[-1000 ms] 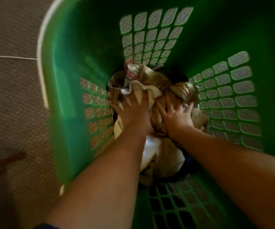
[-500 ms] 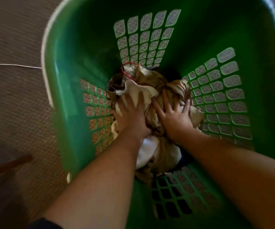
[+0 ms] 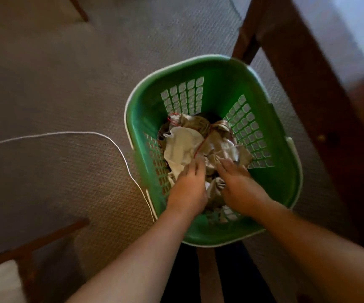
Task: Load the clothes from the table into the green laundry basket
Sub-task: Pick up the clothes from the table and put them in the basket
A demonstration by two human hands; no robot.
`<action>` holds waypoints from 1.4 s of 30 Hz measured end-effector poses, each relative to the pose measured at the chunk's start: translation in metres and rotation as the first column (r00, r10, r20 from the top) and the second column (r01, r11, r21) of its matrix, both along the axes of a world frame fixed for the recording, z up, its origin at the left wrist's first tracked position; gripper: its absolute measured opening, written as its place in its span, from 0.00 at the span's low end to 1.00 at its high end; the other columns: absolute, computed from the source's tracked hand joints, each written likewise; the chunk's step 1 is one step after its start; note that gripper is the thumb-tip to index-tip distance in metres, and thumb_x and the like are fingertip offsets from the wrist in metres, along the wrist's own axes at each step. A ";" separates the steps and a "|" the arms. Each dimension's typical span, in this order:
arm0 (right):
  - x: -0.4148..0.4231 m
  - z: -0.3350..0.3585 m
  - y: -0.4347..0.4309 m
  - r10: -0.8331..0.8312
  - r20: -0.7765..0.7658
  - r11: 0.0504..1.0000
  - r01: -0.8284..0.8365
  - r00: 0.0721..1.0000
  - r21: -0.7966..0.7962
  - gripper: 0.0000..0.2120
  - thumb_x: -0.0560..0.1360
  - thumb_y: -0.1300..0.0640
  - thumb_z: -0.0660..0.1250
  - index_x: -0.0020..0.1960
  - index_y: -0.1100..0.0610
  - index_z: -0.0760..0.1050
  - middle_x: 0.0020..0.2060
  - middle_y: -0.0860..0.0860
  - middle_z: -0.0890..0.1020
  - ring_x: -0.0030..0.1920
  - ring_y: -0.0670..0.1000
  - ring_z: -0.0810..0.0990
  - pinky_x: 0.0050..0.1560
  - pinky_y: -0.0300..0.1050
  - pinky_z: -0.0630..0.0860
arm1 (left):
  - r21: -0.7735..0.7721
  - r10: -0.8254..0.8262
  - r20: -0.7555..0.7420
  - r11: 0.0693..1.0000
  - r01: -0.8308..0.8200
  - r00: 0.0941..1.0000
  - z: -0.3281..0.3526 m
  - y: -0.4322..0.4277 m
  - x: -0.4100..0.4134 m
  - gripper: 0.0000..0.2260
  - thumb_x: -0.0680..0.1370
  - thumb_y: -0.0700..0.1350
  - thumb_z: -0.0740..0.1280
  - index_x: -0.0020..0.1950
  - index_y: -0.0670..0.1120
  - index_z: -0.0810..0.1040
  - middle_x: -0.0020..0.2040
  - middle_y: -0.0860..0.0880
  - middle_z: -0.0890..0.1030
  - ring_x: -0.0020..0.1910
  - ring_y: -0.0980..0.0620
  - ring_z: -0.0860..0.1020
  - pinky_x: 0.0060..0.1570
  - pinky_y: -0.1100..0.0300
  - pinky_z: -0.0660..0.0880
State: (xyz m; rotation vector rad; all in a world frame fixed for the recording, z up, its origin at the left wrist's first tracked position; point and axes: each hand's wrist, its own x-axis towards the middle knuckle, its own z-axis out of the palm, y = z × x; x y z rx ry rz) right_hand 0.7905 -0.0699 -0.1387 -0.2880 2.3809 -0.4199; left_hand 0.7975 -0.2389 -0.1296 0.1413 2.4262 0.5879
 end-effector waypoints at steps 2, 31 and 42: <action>0.012 0.042 -0.004 -0.117 -0.112 0.989 0.106 0.987 -0.098 0.36 0.79 0.58 0.63 0.83 0.52 0.51 0.82 0.50 0.55 0.81 0.53 0.53 0.78 0.56 0.59 | 0.070 0.010 -0.073 0.998 -0.005 0.997 0.035 -0.003 0.004 0.35 0.83 0.41 0.61 0.86 0.47 0.45 0.84 0.44 0.55 0.79 0.41 0.65 0.69 0.47 0.72; 0.224 0.380 0.090 -0.812 -0.568 0.476 0.714 0.133 -0.513 0.27 0.82 0.55 0.63 0.79 0.48 0.62 0.75 0.46 0.70 0.75 0.43 0.65 0.71 0.32 0.59 | 0.391 -0.460 -0.605 0.539 0.746 0.649 0.356 0.172 0.068 0.24 0.85 0.48 0.64 0.81 0.51 0.65 0.76 0.49 0.73 0.70 0.52 0.76 0.69 0.60 0.73; 0.283 0.395 0.236 -0.767 -0.613 0.211 0.828 -0.189 -0.520 0.27 0.82 0.52 0.63 0.79 0.51 0.62 0.76 0.49 0.68 0.76 0.48 0.64 0.72 0.40 0.61 | 0.323 -0.589 -0.612 0.424 0.846 0.529 0.384 0.346 0.094 0.25 0.83 0.50 0.67 0.80 0.52 0.66 0.75 0.50 0.74 0.71 0.51 0.74 0.63 0.64 0.68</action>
